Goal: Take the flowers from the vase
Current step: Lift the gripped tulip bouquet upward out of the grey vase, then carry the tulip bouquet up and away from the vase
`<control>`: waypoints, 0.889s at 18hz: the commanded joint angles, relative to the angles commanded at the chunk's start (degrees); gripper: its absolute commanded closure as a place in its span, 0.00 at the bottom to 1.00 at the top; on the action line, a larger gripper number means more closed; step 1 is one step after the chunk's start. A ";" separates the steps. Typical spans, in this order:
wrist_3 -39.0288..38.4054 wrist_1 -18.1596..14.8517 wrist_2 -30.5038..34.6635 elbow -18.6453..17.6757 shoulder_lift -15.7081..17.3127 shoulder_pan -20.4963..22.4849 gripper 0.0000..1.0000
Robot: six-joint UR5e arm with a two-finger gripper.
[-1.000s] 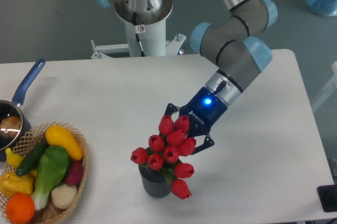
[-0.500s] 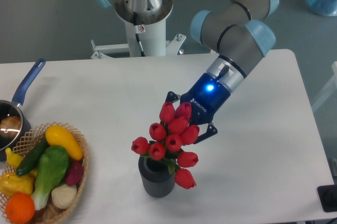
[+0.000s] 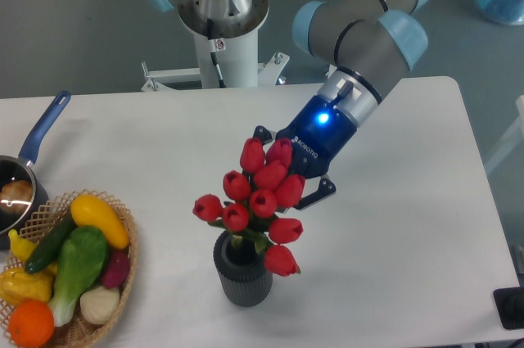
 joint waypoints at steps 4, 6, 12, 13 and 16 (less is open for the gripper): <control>0.00 0.00 -0.26 0.09 0.53 0.09 0.57; -0.09 0.00 -3.58 0.18 1.14 0.52 0.57; -0.09 0.00 -6.59 0.18 1.85 1.76 0.57; -0.09 0.00 -6.94 0.18 2.02 2.02 0.57; -0.17 0.00 -7.65 0.18 2.55 2.20 0.57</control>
